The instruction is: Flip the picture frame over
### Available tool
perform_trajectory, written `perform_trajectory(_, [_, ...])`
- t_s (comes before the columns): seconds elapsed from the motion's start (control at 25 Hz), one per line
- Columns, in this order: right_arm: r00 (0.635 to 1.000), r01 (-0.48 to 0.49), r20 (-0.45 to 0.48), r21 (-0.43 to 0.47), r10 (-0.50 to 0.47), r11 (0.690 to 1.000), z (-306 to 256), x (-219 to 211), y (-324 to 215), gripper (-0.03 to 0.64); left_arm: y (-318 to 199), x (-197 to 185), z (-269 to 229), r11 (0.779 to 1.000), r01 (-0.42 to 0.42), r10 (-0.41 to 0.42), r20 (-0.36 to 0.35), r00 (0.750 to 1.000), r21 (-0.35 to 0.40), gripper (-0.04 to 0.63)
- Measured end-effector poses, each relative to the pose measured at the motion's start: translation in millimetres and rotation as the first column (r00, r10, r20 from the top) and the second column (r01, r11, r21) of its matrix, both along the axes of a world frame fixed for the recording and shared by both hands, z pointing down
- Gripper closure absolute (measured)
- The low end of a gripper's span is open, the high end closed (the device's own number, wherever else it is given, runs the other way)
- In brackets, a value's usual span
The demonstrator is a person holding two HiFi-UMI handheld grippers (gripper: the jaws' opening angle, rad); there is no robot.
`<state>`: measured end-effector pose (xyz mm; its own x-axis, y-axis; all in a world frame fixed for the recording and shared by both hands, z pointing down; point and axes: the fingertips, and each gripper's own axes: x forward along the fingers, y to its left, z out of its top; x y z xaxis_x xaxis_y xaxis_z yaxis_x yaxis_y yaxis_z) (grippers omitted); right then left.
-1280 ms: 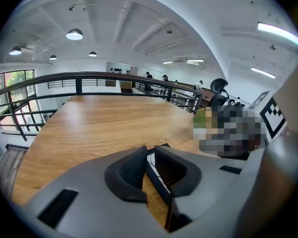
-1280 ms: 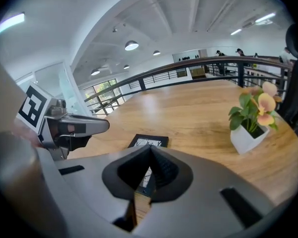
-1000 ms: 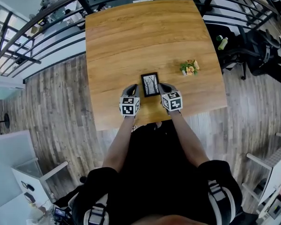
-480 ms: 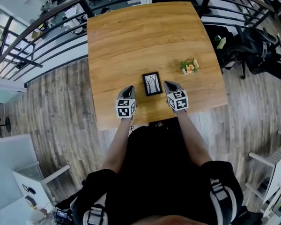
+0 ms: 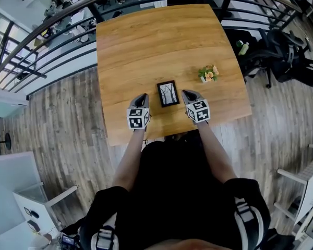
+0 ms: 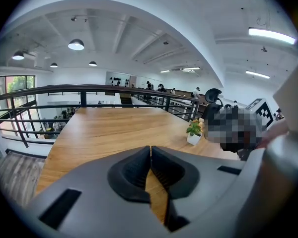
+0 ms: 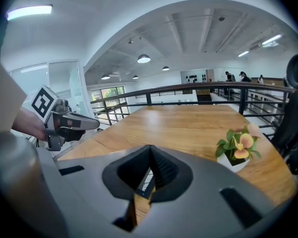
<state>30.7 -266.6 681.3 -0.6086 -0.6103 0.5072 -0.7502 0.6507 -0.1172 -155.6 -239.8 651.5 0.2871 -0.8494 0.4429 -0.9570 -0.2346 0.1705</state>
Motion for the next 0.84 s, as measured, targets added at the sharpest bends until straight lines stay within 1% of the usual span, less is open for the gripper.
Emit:
perform_trajectory(0.2, [1.0,0.002,-0.003,0.008,-0.002,1.0,1,4,4,0.609,0,-1,-3,1.0,0.013,-0.013,-0.003,1.0,0.015,0.568])
perform_trajectory(0.4, [1.0,-0.02,0.006,0.03,0.02,0.999,-6,11,6,0.609,0,-10,-7,0.999,0.033,-0.033,-0.009,0.999,0.025,0.568])
perform_trajectory(0.6, [0.999,-0.045,0.008,0.034,0.045,0.998,-9,18,9,0.609,4,-10,-7,0.999,0.024,-0.024,-0.007,1.0,0.025,0.568])
perform_trajectory(0.84, [0.999,-0.054,0.002,0.026,0.054,0.998,-2,20,18,0.609,9,-8,-2,1.0,0.016,-0.016,-0.008,1.0,0.021,0.568])
